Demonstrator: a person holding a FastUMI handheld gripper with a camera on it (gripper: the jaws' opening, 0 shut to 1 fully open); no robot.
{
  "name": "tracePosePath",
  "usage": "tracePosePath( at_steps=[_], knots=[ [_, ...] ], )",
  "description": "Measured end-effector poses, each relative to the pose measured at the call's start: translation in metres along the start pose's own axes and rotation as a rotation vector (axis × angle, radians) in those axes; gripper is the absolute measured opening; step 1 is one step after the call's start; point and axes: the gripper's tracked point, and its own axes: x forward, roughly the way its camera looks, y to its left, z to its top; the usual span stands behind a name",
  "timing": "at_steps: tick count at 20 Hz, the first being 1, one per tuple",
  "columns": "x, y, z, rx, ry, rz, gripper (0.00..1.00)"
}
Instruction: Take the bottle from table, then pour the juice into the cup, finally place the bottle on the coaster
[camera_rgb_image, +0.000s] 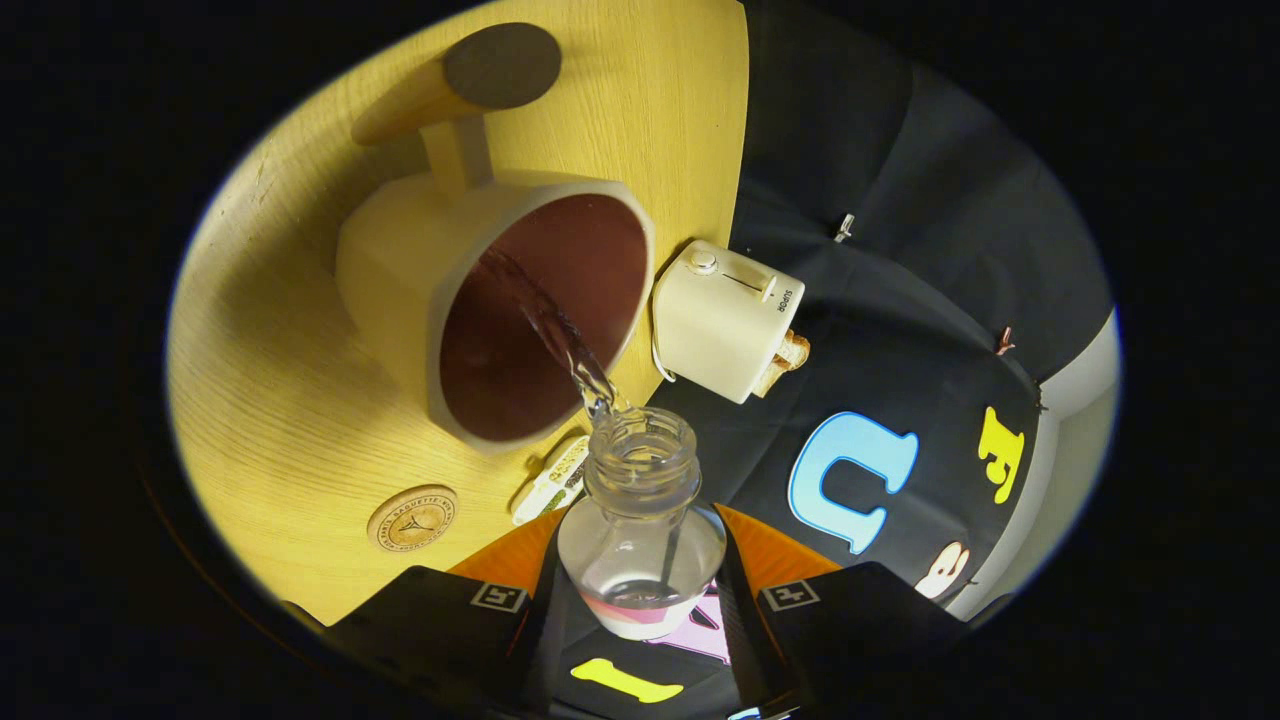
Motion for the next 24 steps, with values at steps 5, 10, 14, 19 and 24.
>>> tracePosePath(
  at_steps=[5,10,14,19,24],
  knots=[
    [0.002,-0.006,-0.003,-0.026,-0.003,-0.014,0.70],
    [0.000,-0.011,-0.002,-0.055,-0.013,-0.027,0.70],
    [0.001,-0.018,-0.002,-0.067,-0.020,-0.039,0.70],
    [-0.001,-0.024,-0.001,-0.098,-0.034,-0.055,0.70],
    [-0.001,-0.031,0.001,-0.121,-0.044,-0.070,0.69]
  ],
)
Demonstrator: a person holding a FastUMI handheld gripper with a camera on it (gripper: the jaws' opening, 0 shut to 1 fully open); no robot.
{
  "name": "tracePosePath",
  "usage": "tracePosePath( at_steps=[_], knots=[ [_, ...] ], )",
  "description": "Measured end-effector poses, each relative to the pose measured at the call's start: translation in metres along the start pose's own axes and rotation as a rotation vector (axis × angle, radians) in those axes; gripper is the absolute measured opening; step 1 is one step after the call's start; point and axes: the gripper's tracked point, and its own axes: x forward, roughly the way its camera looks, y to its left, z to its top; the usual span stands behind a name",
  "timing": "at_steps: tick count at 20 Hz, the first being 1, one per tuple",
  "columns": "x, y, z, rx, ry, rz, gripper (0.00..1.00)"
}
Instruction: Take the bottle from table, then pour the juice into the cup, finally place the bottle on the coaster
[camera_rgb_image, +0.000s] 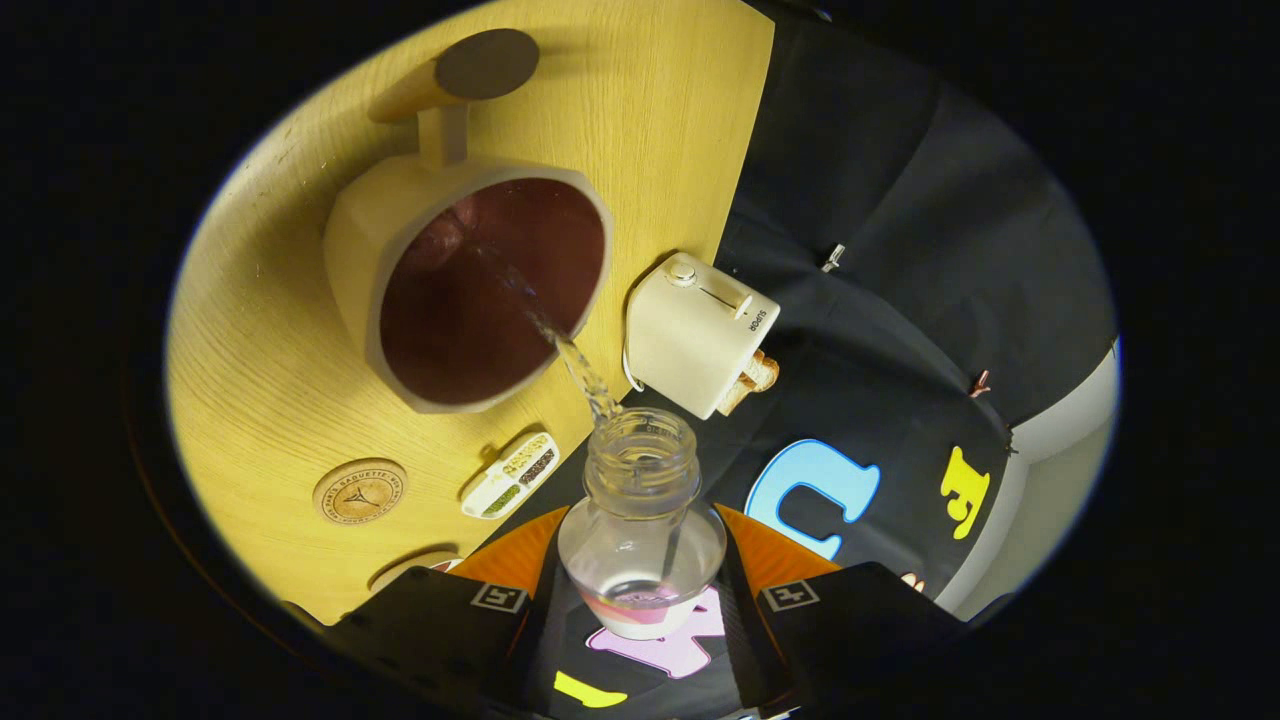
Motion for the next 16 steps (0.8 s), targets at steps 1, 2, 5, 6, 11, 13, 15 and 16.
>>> tracePosePath(
  at_steps=[1,2,5,6,11,13,15,16],
  knots=[
    [0.002,0.000,0.000,0.000,-0.002,0.000,0.70],
    [0.001,-0.001,0.000,-0.004,-0.002,-0.002,0.70],
    [0.001,-0.002,-0.001,-0.013,-0.004,-0.003,0.70],
    [0.002,-0.003,-0.002,-0.019,-0.006,-0.007,0.70],
    [0.001,-0.010,-0.001,-0.051,-0.019,-0.023,0.70],
    [0.000,-0.010,-0.002,-0.054,-0.021,-0.023,0.69],
    [0.000,-0.011,-0.001,-0.068,-0.028,-0.027,0.69],
    [-0.001,-0.011,-0.001,-0.073,-0.031,-0.028,0.69]
  ],
)
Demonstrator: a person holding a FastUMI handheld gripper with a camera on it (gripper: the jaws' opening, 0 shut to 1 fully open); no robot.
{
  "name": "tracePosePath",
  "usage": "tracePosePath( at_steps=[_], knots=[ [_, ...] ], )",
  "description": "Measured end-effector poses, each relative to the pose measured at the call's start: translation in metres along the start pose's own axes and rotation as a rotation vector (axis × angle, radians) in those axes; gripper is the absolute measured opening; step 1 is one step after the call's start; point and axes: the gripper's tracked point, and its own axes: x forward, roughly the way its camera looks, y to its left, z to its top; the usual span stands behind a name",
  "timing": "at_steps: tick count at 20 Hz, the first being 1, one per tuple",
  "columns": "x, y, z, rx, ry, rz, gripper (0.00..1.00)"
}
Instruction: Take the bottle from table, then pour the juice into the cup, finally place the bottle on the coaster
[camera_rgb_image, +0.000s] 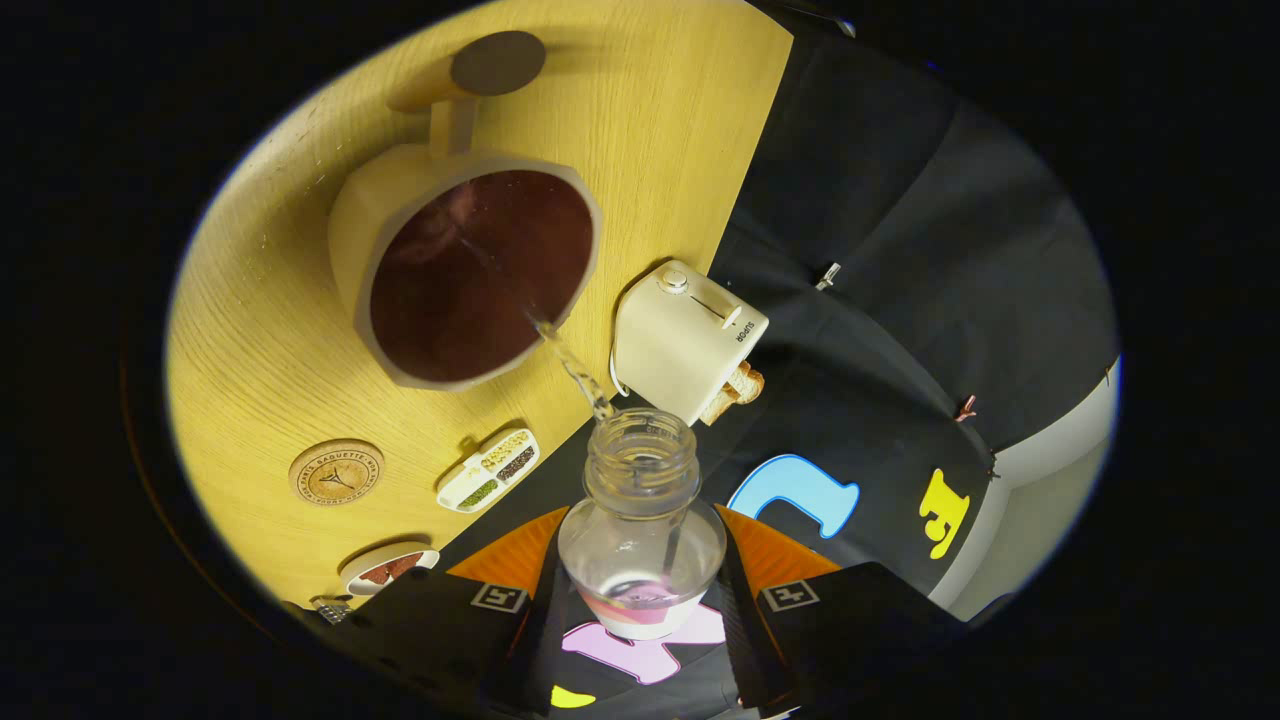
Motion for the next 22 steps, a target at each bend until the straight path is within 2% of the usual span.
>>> tracePosePath(
  at_steps=[14,22],
  knots=[
    [0.000,0.002,0.006,-0.008,-0.004,0.005,0.69],
    [-0.007,0.015,0.009,0.084,-0.011,0.017,0.70]
  ],
)
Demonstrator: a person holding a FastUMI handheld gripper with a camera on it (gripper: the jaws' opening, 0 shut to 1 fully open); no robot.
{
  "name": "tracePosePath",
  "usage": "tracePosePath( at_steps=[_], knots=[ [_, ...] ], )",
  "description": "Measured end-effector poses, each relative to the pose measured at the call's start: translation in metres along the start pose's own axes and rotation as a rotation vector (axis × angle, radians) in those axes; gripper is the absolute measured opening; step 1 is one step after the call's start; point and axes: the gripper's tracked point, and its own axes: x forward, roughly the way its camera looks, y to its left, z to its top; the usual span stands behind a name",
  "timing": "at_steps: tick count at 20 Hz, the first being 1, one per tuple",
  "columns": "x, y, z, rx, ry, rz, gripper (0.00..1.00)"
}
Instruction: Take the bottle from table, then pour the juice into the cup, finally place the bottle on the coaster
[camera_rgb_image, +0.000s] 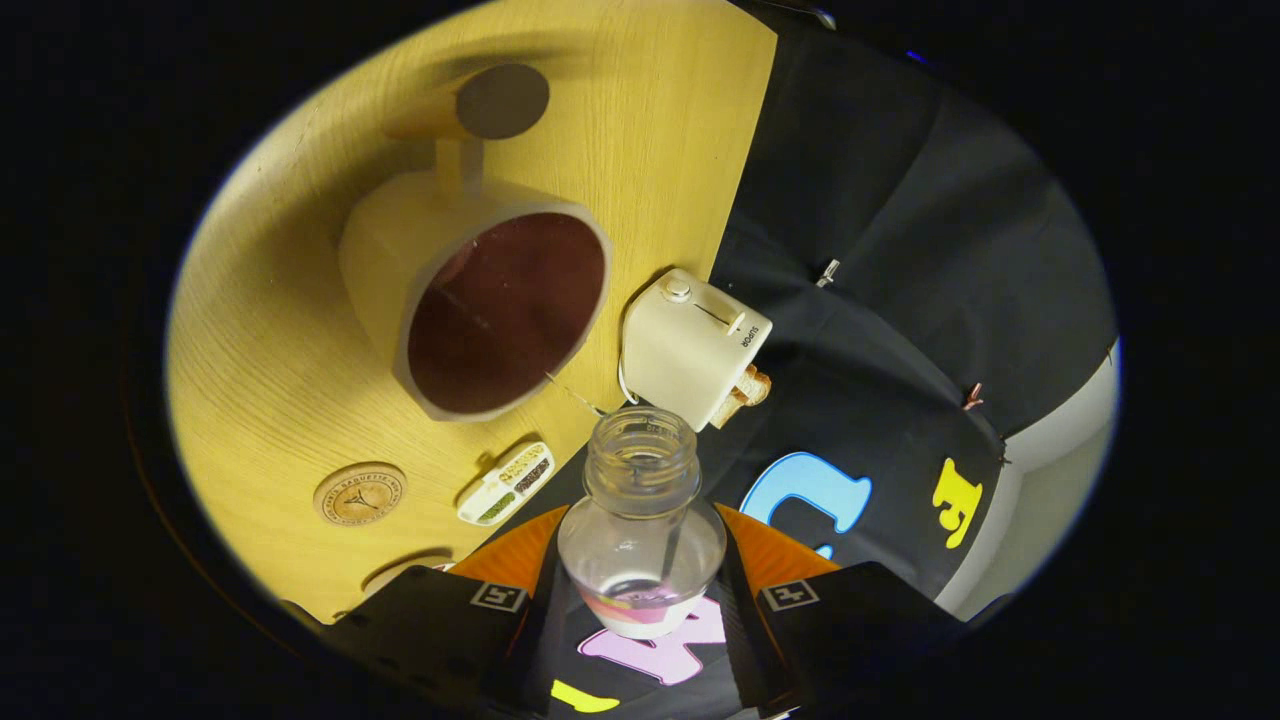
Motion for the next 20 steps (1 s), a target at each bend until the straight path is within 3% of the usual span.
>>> tracePosePath(
  at_steps=[9,20],
  knots=[
    [-0.014,0.019,0.002,0.172,-0.038,0.007,0.70],
    [-0.045,-0.018,-0.022,0.890,-0.076,0.063,0.70]
  ],
)
